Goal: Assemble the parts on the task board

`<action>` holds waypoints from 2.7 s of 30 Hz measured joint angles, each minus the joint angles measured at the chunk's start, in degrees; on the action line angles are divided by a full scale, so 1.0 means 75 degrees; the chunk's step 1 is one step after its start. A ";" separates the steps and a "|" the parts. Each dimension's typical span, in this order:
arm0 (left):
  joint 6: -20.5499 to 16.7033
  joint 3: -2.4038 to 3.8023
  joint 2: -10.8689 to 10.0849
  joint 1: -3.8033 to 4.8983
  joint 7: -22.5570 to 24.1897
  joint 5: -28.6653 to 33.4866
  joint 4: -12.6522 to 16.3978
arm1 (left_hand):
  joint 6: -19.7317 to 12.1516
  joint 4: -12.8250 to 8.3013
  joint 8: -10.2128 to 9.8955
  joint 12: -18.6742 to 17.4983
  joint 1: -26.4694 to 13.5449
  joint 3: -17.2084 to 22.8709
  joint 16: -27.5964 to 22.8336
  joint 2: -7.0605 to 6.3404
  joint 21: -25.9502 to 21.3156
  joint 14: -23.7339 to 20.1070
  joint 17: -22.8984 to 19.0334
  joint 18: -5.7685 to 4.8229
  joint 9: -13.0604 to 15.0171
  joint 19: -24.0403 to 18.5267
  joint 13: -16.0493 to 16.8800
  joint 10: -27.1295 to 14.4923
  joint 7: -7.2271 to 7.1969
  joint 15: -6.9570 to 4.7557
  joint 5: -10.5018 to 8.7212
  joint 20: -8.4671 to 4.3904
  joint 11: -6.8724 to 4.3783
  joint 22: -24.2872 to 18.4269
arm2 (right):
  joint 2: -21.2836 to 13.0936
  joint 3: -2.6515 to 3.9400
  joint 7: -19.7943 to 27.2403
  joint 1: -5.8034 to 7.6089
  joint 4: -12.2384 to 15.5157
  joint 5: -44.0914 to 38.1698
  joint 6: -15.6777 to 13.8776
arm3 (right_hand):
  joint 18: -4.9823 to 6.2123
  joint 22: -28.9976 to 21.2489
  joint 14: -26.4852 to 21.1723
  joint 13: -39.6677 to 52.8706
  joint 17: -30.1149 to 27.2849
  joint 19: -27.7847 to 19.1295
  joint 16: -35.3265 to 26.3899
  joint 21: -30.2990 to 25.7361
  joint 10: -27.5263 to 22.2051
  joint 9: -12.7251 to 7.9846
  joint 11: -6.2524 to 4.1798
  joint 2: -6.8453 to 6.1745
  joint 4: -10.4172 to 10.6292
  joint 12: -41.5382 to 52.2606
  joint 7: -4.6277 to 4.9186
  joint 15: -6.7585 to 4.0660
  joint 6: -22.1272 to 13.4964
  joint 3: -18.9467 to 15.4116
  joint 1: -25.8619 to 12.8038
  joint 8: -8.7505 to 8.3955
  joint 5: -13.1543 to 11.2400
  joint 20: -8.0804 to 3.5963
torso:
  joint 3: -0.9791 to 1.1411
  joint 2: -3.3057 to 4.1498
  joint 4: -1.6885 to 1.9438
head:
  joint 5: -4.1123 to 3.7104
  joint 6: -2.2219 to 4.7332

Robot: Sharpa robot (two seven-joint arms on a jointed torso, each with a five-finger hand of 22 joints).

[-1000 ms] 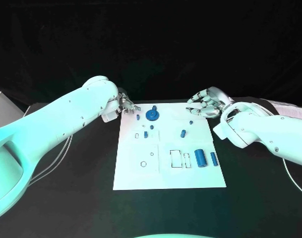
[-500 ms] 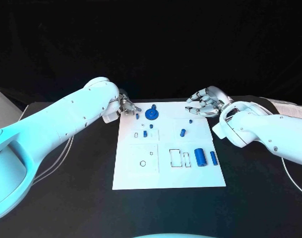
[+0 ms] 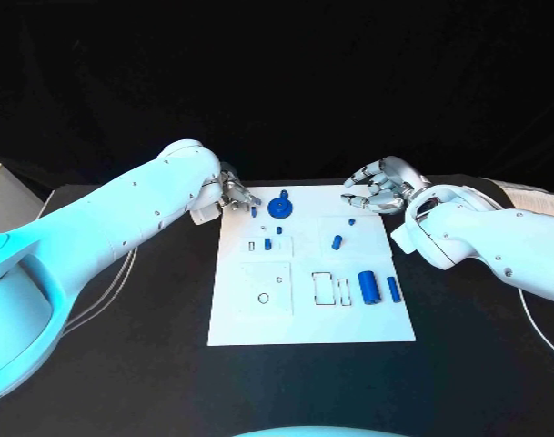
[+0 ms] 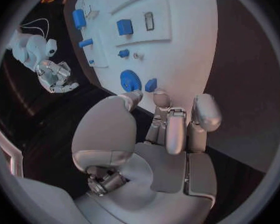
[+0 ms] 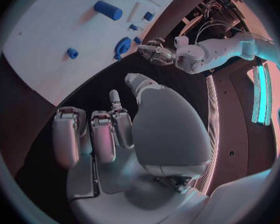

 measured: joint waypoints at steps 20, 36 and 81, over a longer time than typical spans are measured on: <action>0.0155 -0.0052 -0.0019 0.0000 -0.0006 0.0132 0.0078 | 0.0063 -0.0012 0.0168 0.0092 0.0192 0.0242 0.0058 -0.0066 0.0060 0.0000 0.0000 0.0000 0.0040 0.0055 0.0061 0.0083 -0.0044 0.0000 0.0000 -0.0056 -0.0028 0.0094 | 0.0035 0.0000 -0.0006 0.0001 -0.0042 -0.0004 -0.0006 | 0.0000 -0.0002 0.0000 0.0006 0.0000 0.0000 0.0000 0.0000 0.0000 0.0005 0.0000 0.0000 0.0000 0.0000 0.0000 0.0000 0.0000 0.0000 0.0000 0.0000 0.0000 0.0000 | 0.0008 0.0006 0.0000 | -0.0010 -0.0012; 0.0158 -0.0098 -0.0006 0.0015 -0.0008 0.0188 0.0056 | 0.0003 -0.0194 0.0660 0.0092 0.0901 0.1415 0.0058 -0.0042 0.0063 0.0001 0.0000 0.0000 0.0256 0.0082 -0.0011 0.0137 -0.0156 -0.0057 -0.0003 -0.0084 -0.0082 0.0114 | 0.0043 0.0000 -0.0009 0.0001 -0.0048 -0.0004 -0.0008 | 0.0000 0.0003 0.0000 0.0005 0.0000 0.0000 0.0000 0.0000 0.0000 0.0004 0.0000 0.0000 0.0000 0.0000 0.0000 0.0000 0.0000 0.0000 0.0000 0.0000 0.0000 0.0000 | 0.0016 0.0021 -0.0009 | -0.0010 -0.0020; -0.0487 -0.0390 -0.1986 -0.0134 0.0008 0.0984 0.3542 | -0.0345 -0.0287 0.2301 0.0158 0.0705 0.2686 0.0168 -0.0474 0.0208 0.0001 0.0000 -0.0002 0.1601 0.0148 -0.0113 0.0304 -0.0266 -0.0220 0.0173 -0.0290 -0.0301 0.0374 | -0.0074 -0.0002 -0.0024 -0.0003 -0.0107 0.0002 -0.0001 | 0.0000 -0.0001 0.0000 0.0003 0.0000 0.0000 0.0000 0.0000 0.0000 0.0008 0.0000 0.0000 0.0000 0.0000 0.0000 0.0000 0.0000 0.0000 0.0000 0.0000 0.0030 0.0000 | -0.0050 -0.0215 0.0178 | -0.0006 -0.0181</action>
